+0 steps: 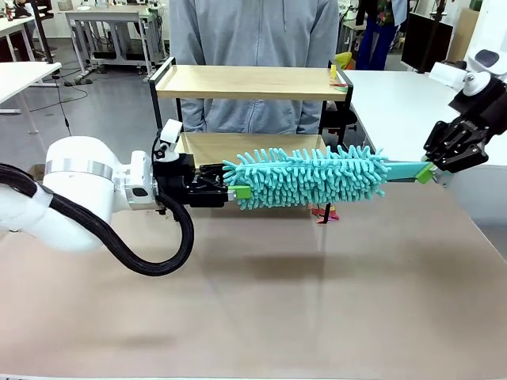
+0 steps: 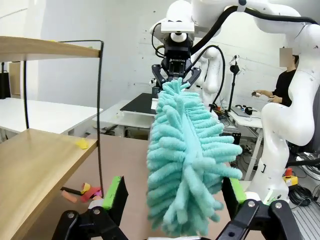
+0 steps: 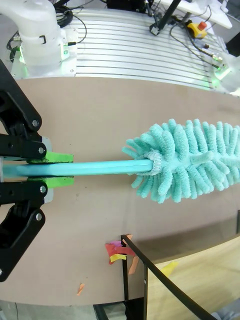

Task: Clean the shelf.
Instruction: Hand the Duster back to the human.

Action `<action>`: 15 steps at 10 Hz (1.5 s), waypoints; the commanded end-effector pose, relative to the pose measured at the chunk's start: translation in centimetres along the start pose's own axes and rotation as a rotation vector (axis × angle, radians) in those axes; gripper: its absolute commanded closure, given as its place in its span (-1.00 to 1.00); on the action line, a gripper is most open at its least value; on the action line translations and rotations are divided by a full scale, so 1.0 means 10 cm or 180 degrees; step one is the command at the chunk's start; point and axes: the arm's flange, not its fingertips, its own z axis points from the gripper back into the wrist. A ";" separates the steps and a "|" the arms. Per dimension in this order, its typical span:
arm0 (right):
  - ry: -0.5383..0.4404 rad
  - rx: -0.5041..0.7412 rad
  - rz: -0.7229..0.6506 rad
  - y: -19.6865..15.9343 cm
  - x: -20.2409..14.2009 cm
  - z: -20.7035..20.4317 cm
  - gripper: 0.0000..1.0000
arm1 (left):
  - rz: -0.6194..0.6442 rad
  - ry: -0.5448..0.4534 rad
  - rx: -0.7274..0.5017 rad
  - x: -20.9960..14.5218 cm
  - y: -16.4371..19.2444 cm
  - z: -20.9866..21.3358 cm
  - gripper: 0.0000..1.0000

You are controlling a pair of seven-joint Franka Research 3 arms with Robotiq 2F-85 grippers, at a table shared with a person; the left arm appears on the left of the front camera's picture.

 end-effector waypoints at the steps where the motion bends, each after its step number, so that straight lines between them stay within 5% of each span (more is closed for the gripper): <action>1: -0.0098 -0.0003 0.0051 0.02 0.00 0.01 0.74 | 0.0044 -0.0004 -0.0082 0.01 0.05 -0.13 -1.00; 4: -0.0098 -0.0003 0.0051 0.02 0.00 0.01 0.74 | 0.0153 -0.0039 -0.0161 -0.04 0.10 -0.24 -1.00; 7: -0.0098 -0.0003 0.0051 0.02 0.00 0.01 0.74 | 0.0150 -0.0088 -0.0201 -0.04 0.10 -0.23 0.79; 8: -0.0098 -0.0003 0.0051 0.02 0.00 0.01 0.74 | 0.0119 -0.0082 -0.0231 -0.03 0.07 -0.23 1.00; 15: -0.0098 -0.0003 0.0051 0.02 0.00 0.01 0.74 | 0.0157 -0.0067 -0.0381 -0.05 0.02 -0.25 1.00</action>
